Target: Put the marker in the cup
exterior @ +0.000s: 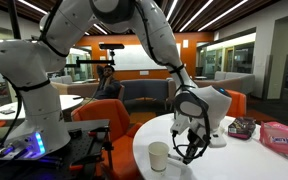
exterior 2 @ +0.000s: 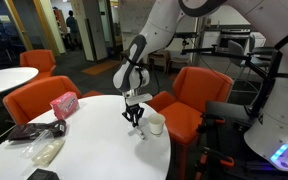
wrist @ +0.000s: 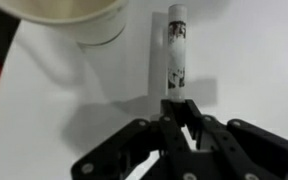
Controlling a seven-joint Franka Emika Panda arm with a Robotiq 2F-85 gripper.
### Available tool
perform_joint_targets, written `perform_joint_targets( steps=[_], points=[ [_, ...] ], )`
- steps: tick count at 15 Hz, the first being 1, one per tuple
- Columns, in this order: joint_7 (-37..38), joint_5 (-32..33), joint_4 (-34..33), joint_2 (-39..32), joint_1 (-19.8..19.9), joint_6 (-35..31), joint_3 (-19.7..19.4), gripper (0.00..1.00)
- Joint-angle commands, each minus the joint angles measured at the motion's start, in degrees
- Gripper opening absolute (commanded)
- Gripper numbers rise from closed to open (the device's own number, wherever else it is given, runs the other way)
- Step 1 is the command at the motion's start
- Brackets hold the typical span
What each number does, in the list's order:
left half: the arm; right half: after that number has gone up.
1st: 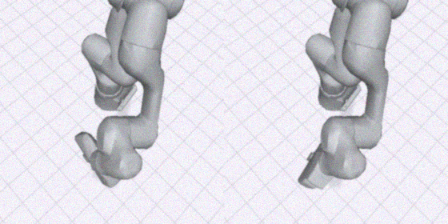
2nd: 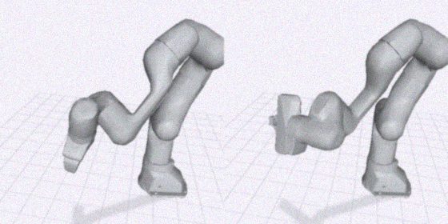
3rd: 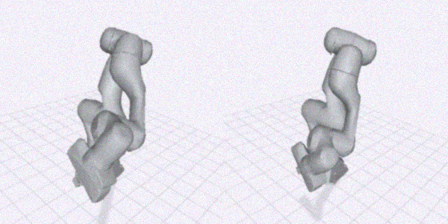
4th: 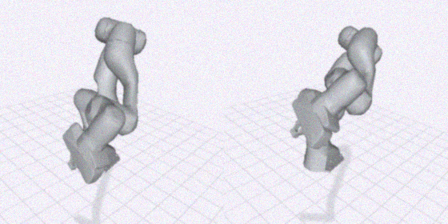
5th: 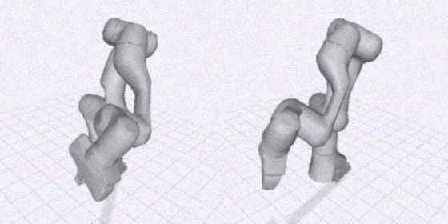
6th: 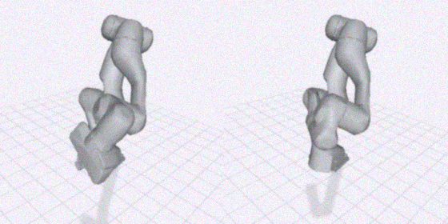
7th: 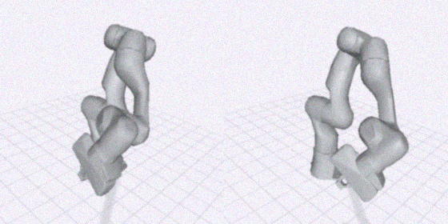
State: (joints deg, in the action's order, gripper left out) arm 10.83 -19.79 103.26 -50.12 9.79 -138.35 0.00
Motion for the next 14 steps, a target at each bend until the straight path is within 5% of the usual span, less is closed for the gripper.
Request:
perform_joint_targets(
  steps=[1, 9, 14],
  points=[
    [-0.65, 0.53, 5.03, 5.62, -1.95, -5.32, -1.47, 0.05],
    [14.33, 13.45, 20.99, 17.25, -18.45, -24.97, -15.19, 0.05],
    [28.24, 16.26, 31.73, 19.8, -36.51, -38.92, -30.89, 0.05]
  ],
)
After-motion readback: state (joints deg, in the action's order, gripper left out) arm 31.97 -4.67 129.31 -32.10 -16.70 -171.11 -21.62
